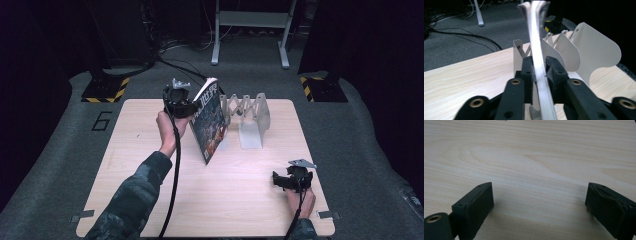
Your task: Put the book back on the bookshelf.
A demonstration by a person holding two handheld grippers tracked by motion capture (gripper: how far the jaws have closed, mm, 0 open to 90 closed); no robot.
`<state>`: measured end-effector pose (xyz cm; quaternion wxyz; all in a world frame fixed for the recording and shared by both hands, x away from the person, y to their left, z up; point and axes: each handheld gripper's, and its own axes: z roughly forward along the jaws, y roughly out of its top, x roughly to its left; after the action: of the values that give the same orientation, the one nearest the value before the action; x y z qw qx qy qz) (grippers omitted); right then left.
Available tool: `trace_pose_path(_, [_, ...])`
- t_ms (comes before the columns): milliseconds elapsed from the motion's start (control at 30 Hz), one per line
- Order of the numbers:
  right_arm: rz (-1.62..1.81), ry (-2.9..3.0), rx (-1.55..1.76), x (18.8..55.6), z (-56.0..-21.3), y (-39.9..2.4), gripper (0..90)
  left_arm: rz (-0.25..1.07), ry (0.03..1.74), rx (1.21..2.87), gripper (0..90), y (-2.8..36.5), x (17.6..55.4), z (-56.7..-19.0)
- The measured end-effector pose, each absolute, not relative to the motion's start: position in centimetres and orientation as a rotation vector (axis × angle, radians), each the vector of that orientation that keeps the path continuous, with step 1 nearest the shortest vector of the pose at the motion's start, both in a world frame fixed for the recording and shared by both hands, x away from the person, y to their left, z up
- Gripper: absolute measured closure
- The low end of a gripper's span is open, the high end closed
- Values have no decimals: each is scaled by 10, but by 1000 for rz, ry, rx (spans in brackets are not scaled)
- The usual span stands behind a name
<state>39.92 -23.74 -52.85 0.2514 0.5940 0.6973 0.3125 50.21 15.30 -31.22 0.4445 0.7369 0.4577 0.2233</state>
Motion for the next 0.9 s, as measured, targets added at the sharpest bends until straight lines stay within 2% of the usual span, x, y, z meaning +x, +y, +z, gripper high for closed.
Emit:
trace_pose_path(100, [850, 1897, 1617, 399, -528, -237, 72, 545, 1120, 1876, 653, 152, 505, -311])
trace_pose_path(200, [848, 1898, 1617, 399, -529, -237, 72, 515, 1111, 1905, 623, 153, 510, -312])
trace_pose_path(600, [856, 1888, 1614, 400, -529, -237, 76, 536, 1108, 1962, 628, 146, 522, -302])
trace_pose_path(733, [850, 1895, 1619, 399, -529, -237, 80, 530, 1128, 1987, 663, 144, 526, -305])
trace_pose_path(833, [850, 1895, 1619, 399, -529, -237, 82, 538, 1133, 1988, 770, 144, 526, -305])
trace_pose_path(900, [850, 1894, 1619, 399, -529, -237, 82, 532, 1136, 1983, 804, 144, 525, -305])
